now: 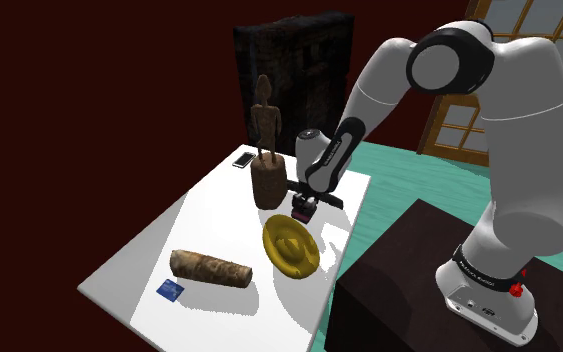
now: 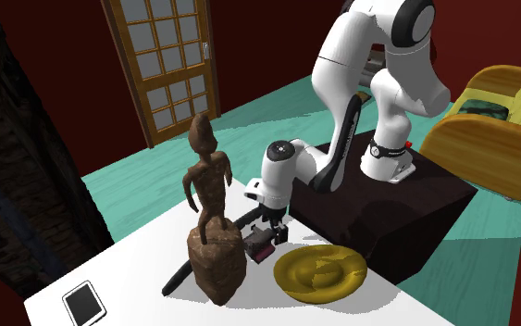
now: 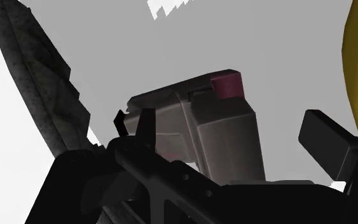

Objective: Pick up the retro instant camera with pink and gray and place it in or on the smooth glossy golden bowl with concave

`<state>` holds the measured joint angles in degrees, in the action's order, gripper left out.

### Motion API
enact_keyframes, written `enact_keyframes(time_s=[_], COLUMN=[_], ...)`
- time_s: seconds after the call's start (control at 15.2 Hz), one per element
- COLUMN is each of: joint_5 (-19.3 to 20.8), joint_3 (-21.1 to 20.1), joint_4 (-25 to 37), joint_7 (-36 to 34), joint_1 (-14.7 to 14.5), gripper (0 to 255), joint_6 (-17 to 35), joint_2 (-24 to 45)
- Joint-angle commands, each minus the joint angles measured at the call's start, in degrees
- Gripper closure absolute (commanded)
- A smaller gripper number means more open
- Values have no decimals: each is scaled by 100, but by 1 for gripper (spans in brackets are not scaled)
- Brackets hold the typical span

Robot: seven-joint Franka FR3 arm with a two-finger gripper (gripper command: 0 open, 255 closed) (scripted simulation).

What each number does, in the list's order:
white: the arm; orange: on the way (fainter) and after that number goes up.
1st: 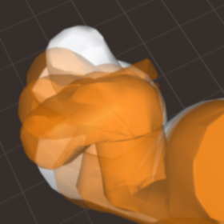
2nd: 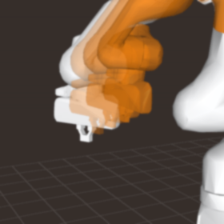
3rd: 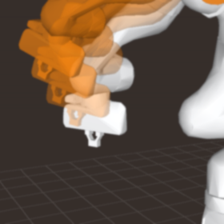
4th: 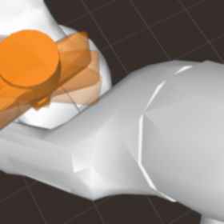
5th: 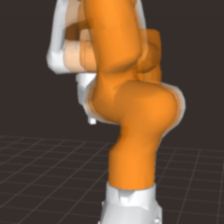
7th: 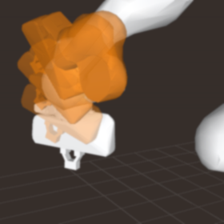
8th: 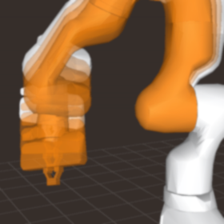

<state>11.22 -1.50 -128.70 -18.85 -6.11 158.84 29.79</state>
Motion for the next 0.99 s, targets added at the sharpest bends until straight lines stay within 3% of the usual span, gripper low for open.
enact_keyframes(time_s=[0.0,0.53,0.59,0.92], joint_5=[23,29,29,29], joint_3=[28,36,36,36], joint_4=[68,83,83,82], joint_7=[-9,-15,-15,-14], joint_1=[-7,-12,-12,-11], gripper=[0,0,255,255], joint_6=[101,132,132,132], joint_2=[166,211,211,211])
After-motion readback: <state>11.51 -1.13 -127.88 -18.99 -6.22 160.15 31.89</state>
